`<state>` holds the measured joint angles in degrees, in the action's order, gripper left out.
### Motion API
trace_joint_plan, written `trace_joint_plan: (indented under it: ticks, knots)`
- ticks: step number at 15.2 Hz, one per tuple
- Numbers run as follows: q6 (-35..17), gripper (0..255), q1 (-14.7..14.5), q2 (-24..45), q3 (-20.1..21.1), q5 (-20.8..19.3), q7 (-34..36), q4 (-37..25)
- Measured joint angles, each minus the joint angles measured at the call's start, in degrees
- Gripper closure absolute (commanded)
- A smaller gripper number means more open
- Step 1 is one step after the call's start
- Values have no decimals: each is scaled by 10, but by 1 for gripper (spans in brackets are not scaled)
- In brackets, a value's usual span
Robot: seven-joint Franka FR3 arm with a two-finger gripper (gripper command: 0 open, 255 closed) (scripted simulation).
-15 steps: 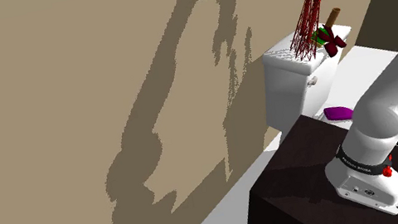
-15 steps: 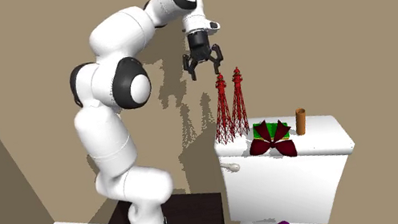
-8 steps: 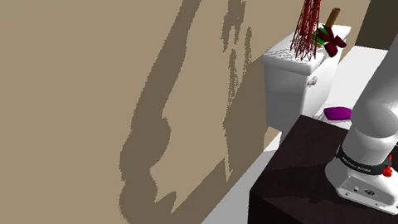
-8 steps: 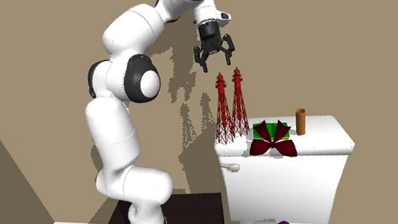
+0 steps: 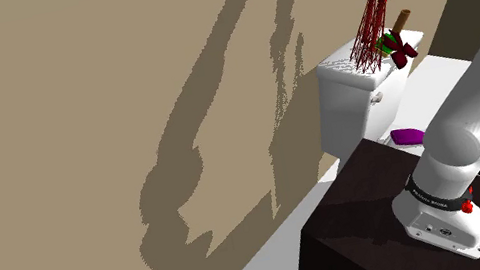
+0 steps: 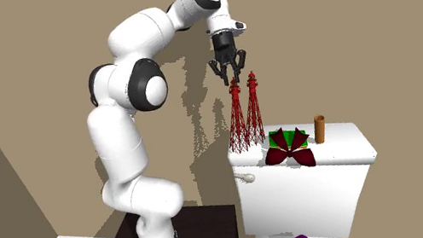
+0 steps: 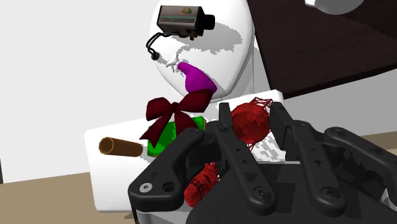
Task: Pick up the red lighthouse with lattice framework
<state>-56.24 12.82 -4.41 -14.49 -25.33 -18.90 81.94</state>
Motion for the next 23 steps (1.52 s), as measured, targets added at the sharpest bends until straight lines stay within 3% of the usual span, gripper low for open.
trace_joint_plan:
  ticks: [10, 19, 23]
  knots:
    - [8, 255, 0, 4, 0, -2, -5, -13]
    - [81, 255, 4, 60, -4, -17, -55, -150]
    - [125, 255, 8, 104, -8, -28, -91, -243]
